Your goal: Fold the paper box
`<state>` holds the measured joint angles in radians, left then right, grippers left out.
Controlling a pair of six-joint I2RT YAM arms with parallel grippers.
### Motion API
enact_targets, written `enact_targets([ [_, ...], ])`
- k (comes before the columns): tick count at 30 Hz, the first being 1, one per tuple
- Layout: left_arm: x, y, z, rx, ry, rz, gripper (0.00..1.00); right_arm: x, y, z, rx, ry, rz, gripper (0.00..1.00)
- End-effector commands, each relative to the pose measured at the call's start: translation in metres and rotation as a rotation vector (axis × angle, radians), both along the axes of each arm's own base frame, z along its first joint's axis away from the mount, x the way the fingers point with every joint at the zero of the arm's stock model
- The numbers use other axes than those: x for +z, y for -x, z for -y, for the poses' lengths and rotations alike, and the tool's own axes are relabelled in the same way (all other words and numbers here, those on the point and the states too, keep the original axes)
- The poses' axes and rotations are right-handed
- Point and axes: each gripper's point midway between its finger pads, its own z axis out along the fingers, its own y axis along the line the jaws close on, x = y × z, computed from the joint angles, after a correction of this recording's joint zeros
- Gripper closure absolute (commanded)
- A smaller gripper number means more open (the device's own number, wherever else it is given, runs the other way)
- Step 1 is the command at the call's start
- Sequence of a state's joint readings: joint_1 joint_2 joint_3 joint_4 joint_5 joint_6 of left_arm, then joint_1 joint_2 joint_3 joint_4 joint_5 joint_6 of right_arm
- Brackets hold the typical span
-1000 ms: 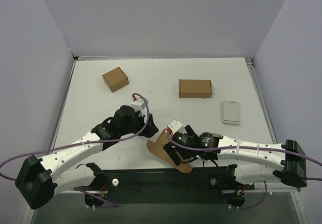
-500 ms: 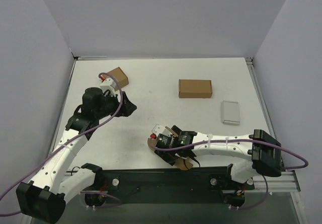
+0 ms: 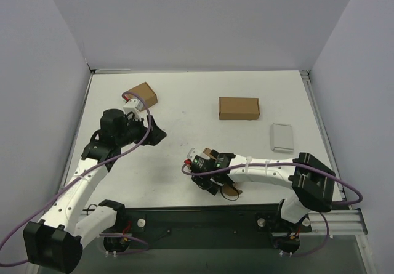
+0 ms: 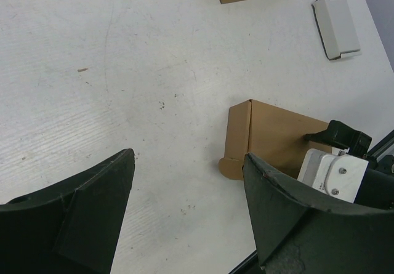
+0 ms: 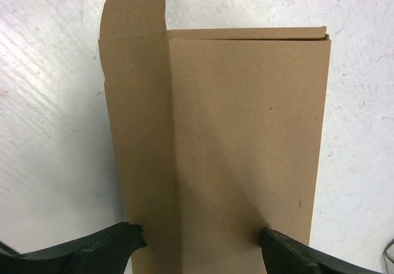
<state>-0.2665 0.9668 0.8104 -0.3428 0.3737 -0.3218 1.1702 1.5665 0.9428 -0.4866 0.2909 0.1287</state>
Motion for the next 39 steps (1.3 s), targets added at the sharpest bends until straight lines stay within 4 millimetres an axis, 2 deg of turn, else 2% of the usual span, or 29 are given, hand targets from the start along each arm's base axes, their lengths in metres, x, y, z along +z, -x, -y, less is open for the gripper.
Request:
enact_targets([
  [1,0.011,-0.005,0.004,-0.04,0.015,0.084,0.2,-0.017,0.004,0.011,-0.001,0.067,-0.063,0.27],
  [3,0.007,-0.002,0.006,-0.061,0.014,0.083,0.19,-0.018,0.002,0.011,-0.004,0.075,-0.056,0.34],
  [4,0.008,-0.001,0.008,-0.073,0.016,0.088,0.2,-0.02,0.001,0.011,-0.008,0.078,-0.053,0.4],
  [9,0.01,0.01,0.024,-0.206,0.058,0.121,0.19,-0.02,0.0,0.006,-0.008,0.059,-0.054,0.48],
  [13,-0.001,0.025,0.042,-0.335,0.078,0.091,0.19,-0.017,0.005,0.001,0.007,0.007,-0.082,0.51],
  [15,-0.012,0.031,0.048,-0.384,0.035,0.074,0.2,-0.017,0.007,-0.001,0.016,-0.03,-0.094,0.53],
  [20,-0.056,0.053,0.072,-0.507,-0.177,0.043,0.18,-0.006,0.012,-0.008,0.038,-0.139,-0.112,0.53],
  [24,-0.083,0.054,0.077,-0.546,-0.231,0.048,0.17,-0.004,0.013,-0.006,0.041,-0.156,-0.112,0.53],
  [27,-0.095,0.049,0.078,-0.561,-0.25,0.085,0.14,-0.004,0.015,-0.006,0.045,-0.172,-0.12,0.53],
  [32,-0.103,0.032,0.083,-0.568,-0.284,0.168,0.14,-0.002,0.017,-0.005,0.052,-0.199,-0.125,0.53],
  [34,-0.107,0.043,0.092,-0.637,-0.231,0.165,0.14,0.0,0.019,-0.008,0.057,-0.222,-0.129,0.53],
  [39,-0.1,0.052,0.11,-0.727,-0.061,0.214,0.12,0.003,0.019,-0.008,0.057,-0.257,-0.135,0.54],
])
